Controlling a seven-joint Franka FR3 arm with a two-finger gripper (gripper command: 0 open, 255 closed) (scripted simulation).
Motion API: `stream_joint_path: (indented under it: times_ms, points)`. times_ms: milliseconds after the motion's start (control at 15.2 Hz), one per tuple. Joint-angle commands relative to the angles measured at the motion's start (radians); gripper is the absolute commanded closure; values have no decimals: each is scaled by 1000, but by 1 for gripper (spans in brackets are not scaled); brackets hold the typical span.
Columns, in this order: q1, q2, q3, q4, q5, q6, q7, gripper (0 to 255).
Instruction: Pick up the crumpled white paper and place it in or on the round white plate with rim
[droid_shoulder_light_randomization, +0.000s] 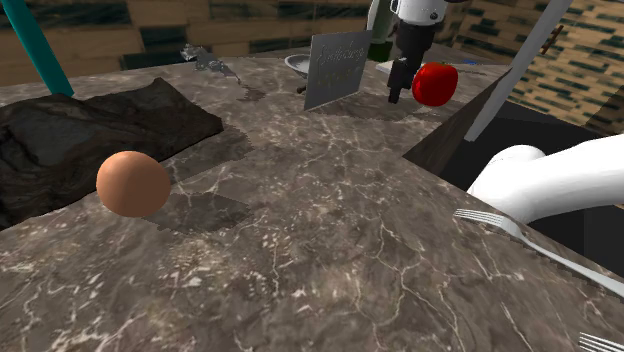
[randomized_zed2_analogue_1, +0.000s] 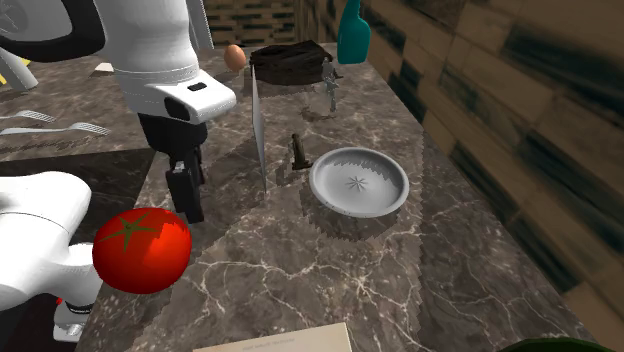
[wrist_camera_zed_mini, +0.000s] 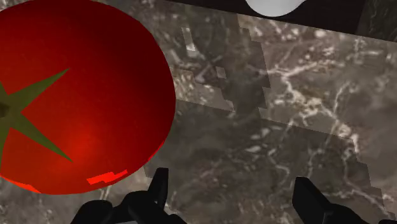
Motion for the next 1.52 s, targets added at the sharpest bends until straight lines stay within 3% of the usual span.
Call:
stream_joint_path:
  times_ms: [0, 660, 1452]
  points:
    - [0, 0, 0, 0, 0, 0, 0, 0]
    - [92, 277, 64, 194, -36, 194, -128, 0]
    - [183, 560, 170, 465, -114, 329, -259, 0]
